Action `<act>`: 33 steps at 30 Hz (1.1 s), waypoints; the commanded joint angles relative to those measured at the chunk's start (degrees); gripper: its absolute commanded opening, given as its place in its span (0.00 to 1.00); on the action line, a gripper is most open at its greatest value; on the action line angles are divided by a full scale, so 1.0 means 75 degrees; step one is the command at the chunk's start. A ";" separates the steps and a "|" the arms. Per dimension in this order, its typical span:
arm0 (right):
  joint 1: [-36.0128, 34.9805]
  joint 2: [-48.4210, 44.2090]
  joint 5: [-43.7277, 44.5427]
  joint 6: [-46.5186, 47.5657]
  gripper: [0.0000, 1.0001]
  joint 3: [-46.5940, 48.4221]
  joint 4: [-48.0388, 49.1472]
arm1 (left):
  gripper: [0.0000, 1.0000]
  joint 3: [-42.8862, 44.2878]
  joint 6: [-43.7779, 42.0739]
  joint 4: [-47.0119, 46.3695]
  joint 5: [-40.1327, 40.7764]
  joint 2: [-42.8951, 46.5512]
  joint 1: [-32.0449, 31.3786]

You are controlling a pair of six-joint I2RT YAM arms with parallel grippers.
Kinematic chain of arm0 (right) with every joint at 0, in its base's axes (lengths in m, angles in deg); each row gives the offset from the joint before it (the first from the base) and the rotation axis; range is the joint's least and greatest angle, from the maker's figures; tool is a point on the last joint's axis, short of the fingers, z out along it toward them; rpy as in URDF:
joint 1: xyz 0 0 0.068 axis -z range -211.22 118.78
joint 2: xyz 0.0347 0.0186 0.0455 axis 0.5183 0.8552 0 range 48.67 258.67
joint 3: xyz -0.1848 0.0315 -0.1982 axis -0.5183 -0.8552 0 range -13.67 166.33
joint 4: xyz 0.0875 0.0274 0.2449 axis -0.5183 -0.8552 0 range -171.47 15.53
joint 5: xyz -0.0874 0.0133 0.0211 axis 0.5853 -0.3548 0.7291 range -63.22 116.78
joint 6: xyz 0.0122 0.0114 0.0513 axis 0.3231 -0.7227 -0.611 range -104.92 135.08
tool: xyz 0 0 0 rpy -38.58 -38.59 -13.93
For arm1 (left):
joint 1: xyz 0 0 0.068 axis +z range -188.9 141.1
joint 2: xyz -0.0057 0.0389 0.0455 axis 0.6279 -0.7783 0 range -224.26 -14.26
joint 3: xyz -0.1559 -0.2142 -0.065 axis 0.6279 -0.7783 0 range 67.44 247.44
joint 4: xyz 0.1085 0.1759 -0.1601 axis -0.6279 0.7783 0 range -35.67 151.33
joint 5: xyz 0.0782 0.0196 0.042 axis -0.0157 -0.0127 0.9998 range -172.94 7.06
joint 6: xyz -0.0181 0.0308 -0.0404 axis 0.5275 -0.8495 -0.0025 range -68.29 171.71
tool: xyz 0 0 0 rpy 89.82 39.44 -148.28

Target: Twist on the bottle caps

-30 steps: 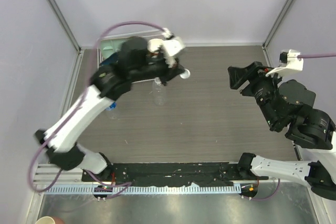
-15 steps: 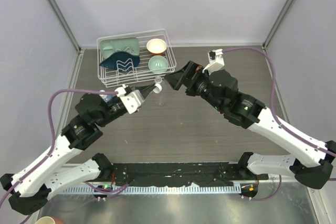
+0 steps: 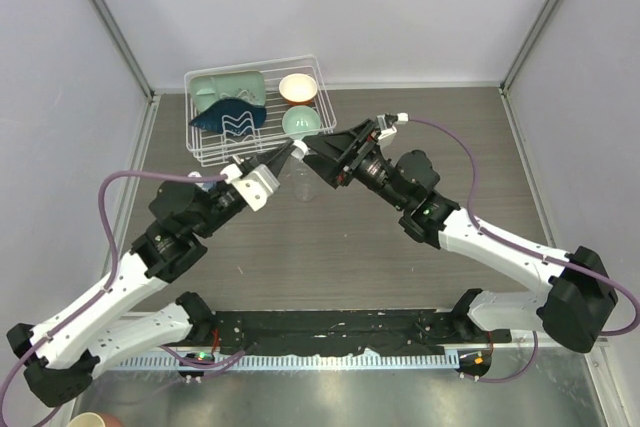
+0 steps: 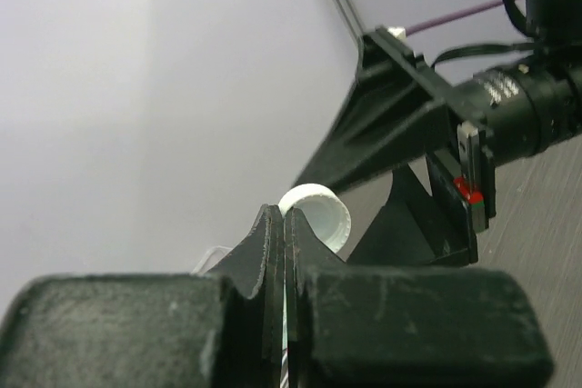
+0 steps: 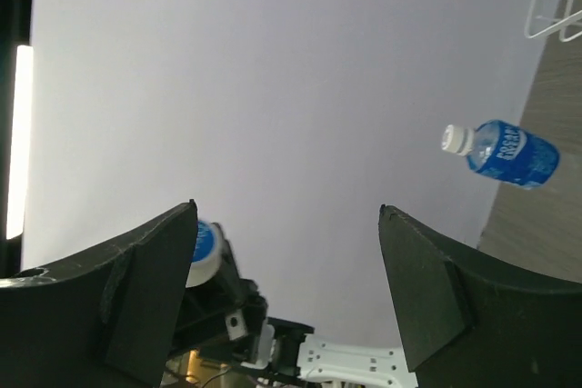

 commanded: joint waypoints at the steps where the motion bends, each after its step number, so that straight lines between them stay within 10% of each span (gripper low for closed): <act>1: -0.0002 0.0003 -0.0514 -0.1010 0.86 -0.0066 0.2010 | 0.00 -0.0384 -0.0452 -0.0963 0.0173 -0.0171 0.0000; 33: 0.0022 0.0648 -0.0725 -0.1655 0.65 -0.0102 0.3394 | 0.00 -0.1111 -0.0546 -0.1550 -0.0260 -0.0090 0.0000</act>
